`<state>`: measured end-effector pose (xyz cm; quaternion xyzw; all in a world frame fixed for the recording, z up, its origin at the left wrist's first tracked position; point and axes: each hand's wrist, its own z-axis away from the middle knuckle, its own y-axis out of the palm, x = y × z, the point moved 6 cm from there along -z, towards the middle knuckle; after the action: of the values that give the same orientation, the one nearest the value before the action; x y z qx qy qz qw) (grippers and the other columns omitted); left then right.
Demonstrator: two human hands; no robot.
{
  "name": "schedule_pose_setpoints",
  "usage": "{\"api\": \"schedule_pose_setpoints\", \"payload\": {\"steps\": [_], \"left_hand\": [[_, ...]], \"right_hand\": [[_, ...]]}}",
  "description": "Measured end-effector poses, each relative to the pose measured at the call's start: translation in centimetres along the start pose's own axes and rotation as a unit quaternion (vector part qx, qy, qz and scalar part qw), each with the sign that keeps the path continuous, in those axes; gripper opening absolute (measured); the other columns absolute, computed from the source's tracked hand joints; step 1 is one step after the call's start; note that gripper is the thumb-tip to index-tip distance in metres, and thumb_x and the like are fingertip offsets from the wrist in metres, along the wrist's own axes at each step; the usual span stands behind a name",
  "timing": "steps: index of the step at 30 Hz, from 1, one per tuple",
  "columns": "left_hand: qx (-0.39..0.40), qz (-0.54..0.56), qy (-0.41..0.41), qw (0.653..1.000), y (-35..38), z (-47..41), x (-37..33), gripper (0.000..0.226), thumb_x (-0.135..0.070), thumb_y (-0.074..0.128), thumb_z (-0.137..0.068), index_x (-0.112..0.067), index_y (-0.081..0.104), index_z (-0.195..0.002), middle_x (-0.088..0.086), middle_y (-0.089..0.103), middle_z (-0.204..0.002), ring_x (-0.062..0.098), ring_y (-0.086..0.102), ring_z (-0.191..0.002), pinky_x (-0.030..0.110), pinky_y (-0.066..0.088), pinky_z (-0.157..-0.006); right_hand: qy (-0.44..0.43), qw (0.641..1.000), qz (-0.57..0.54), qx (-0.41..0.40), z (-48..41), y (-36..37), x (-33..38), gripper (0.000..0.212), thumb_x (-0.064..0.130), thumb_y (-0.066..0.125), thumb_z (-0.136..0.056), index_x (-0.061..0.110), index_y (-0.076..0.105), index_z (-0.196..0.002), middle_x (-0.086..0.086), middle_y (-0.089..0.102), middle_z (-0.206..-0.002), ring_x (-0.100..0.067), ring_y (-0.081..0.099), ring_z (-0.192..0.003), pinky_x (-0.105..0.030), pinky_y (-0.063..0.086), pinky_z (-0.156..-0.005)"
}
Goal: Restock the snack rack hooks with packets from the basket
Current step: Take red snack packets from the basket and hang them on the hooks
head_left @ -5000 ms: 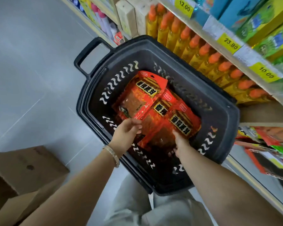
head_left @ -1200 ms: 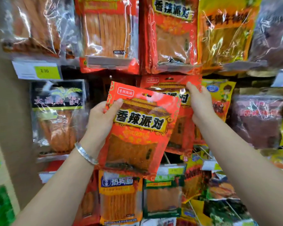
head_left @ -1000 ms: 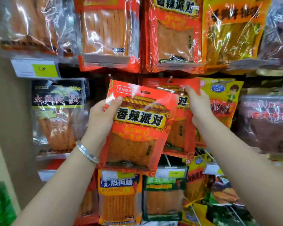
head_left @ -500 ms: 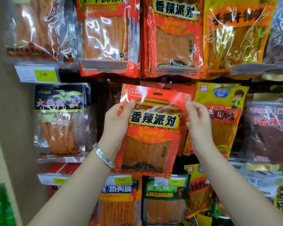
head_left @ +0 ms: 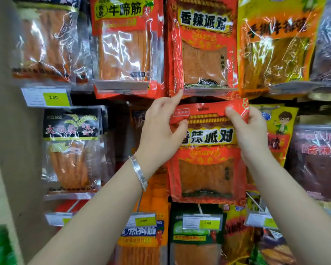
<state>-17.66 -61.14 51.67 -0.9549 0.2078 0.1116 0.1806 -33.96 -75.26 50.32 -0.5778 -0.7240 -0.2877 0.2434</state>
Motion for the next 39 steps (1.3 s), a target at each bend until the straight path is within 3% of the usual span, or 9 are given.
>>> {"api": "schedule_pose_setpoints", "payload": {"steps": [3, 7, 16, 21, 23, 26, 30, 33, 39], "left_hand": [[0.000, -0.032, -0.002, 0.999, 0.5, -0.5, -0.2, 0.065, -0.031, 0.056, -0.083, -0.030, 0.034, -0.144, -0.008, 0.037, -0.116, 0.012, 0.035, -0.114, 0.024, 0.023, -0.103], [-0.032, -0.044, -0.003, 0.998, 0.5, -0.3, 0.2, 0.063, -0.028, 0.058, -0.083, -0.034, 0.037, -0.142, -0.009, 0.033, -0.113, 0.007, 0.029, -0.109, 0.008, 0.015, -0.097], [-0.064, -0.056, -0.010, 0.996, 0.8, 1.2, 1.8, 0.063, -0.028, 0.058, -0.080, -0.037, 0.038, -0.139, -0.002, 0.031, -0.134, 0.014, 0.025, -0.128, 0.031, 0.017, -0.107], [0.003, -0.075, -0.020, 0.997, 3.1, 4.4, 5.1, 0.060, -0.020, 0.059, -0.080, -0.024, 0.043, -0.138, 0.002, 0.036, -0.142, 0.019, 0.032, -0.134, 0.032, 0.021, -0.110], [0.094, -0.096, -0.011, 0.991, 4.9, 5.9, 6.7, 0.060, -0.022, 0.058, -0.081, -0.024, 0.042, -0.139, 0.002, 0.036, -0.146, 0.020, 0.031, -0.136, 0.040, 0.024, -0.113], [0.222, -0.146, -0.013, 0.964, 7.3, 8.3, 9.2, 0.065, -0.033, 0.053, -0.084, -0.033, 0.030, -0.144, -0.001, 0.022, -0.154, 0.022, 0.017, -0.142, 0.049, 0.023, -0.113], [0.238, -0.195, 0.001, 0.951, 8.2, 9.5, 11.3, 0.073, -0.034, 0.052, -0.084, -0.039, 0.016, -0.147, -0.003, -0.002, -0.159, 0.021, -0.002, -0.145, 0.049, 0.014, -0.116], [0.229, -0.230, 0.037, 0.945, 8.7, 8.8, 11.8, 0.076, -0.032, 0.053, -0.084, -0.039, 0.013, -0.148, -0.001, -0.006, -0.159, 0.024, -0.007, -0.146, 0.050, 0.010, -0.117], [0.268, -0.257, 0.035, 0.928, 11.1, 7.5, 14.7, 0.077, -0.036, 0.052, -0.083, -0.038, 0.010, -0.148, -0.004, -0.015, -0.158, 0.022, -0.012, -0.145, 0.050, 0.004, -0.114]], "right_hand": [[-0.002, 1.000, 0.019, -0.007, -0.8, 0.2, 0.3, 0.021, 0.038, 0.066, -0.082, 0.018, 0.060, -0.078, -0.007, 0.065, -0.081, -0.013, 0.057, -0.074, -0.039, 0.049, -0.075], [-0.004, 0.999, 0.044, -0.004, -1.7, 0.8, 0.6, 0.035, 0.037, 0.065, -0.084, 0.004, 0.061, -0.094, -0.022, 0.065, -0.099, -0.036, 0.062, -0.087, -0.050, 0.049, -0.083], [-0.007, 0.997, 0.074, -0.009, -2.2, 1.5, -1.8, 0.016, 0.032, 0.066, -0.085, 0.020, 0.060, -0.076, 0.004, 0.060, -0.073, -0.013, 0.054, -0.069, -0.033, 0.042, -0.069], [-0.027, 0.993, 0.104, -0.056, 0.0, 0.6, -3.6, 0.043, 0.030, 0.070, -0.084, 0.020, 0.046, -0.119, 0.022, 0.048, -0.098, 0.010, 0.050, -0.086, -0.010, 0.039, -0.078], [-0.091, 0.983, 0.150, -0.048, 2.0, 0.7, -3.7, 0.056, 0.013, 0.070, -0.082, 0.015, 0.042, -0.131, 0.010, 0.048, -0.115, -0.002, 0.052, -0.104, -0.020, 0.044, -0.092], [-0.223, 0.927, 0.300, -0.028, 5.7, 1.6, -4.1, 0.066, 0.005, 0.070, -0.079, 0.009, 0.040, -0.137, -0.016, 0.038, -0.139, -0.028, 0.033, -0.130, -0.039, 0.028, -0.111], [-0.321, 0.819, 0.476, 0.009, 8.7, 2.6, -6.2, 0.071, 0.005, 0.074, -0.074, 0.005, 0.043, -0.138, -0.024, 0.032, -0.145, -0.040, 0.026, -0.136, -0.052, 0.026, -0.108], [-0.311, 0.771, 0.549, 0.082, 8.4, 3.6, -8.3, 0.063, 0.003, 0.075, -0.074, 0.000, 0.052, -0.132, -0.025, 0.042, -0.142, -0.042, 0.039, -0.132, -0.052, 0.031, -0.106], [-0.209, 0.754, 0.602, 0.160, 4.7, 6.1, -11.3, 0.064, 0.001, 0.067, -0.078, -0.004, 0.043, -0.137, -0.030, 0.032, -0.146, -0.041, 0.038, -0.133, -0.048, 0.035, -0.107]]}}
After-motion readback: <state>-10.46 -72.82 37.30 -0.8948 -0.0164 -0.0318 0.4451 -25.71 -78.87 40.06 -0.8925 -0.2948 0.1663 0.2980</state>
